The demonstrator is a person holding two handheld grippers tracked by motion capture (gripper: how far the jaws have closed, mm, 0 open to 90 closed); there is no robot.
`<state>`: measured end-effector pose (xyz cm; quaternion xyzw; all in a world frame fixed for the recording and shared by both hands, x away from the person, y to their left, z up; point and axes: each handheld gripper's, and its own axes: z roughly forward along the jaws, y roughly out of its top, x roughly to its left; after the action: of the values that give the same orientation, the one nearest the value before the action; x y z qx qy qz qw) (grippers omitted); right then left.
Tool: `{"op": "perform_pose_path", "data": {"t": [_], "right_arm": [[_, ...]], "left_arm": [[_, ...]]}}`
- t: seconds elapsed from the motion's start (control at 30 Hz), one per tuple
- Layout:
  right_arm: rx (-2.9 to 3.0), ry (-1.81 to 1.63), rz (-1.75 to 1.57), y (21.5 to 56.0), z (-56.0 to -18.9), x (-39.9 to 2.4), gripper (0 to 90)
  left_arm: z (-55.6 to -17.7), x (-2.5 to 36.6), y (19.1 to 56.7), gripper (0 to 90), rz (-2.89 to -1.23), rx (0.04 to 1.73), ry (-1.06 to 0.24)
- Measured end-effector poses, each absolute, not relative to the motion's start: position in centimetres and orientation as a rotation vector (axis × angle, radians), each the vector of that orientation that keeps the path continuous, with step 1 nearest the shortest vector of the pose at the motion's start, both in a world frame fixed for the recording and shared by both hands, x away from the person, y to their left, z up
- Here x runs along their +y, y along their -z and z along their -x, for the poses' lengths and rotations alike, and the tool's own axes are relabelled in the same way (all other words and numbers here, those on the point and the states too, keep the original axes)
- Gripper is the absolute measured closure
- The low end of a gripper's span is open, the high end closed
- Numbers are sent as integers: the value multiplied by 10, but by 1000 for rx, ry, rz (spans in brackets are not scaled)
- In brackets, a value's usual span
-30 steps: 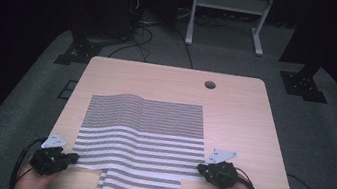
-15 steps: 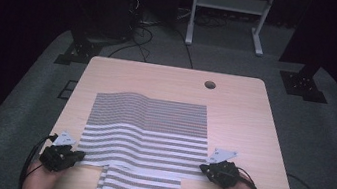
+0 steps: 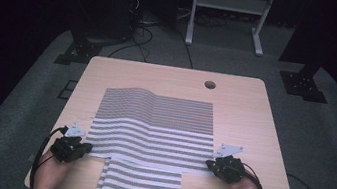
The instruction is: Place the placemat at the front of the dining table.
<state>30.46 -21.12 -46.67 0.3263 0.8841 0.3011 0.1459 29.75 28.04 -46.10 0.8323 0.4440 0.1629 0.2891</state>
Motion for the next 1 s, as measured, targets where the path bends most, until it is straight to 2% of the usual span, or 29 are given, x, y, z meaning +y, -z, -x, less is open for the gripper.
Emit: {"op": "perform_pose_path", "data": {"t": [1.0], "right_arm": [[2455, -869, -1082, 468, -359, -231, 893]], "left_arm": [[-361, 258, 460, 879, -2235, 1168, -435]]}}
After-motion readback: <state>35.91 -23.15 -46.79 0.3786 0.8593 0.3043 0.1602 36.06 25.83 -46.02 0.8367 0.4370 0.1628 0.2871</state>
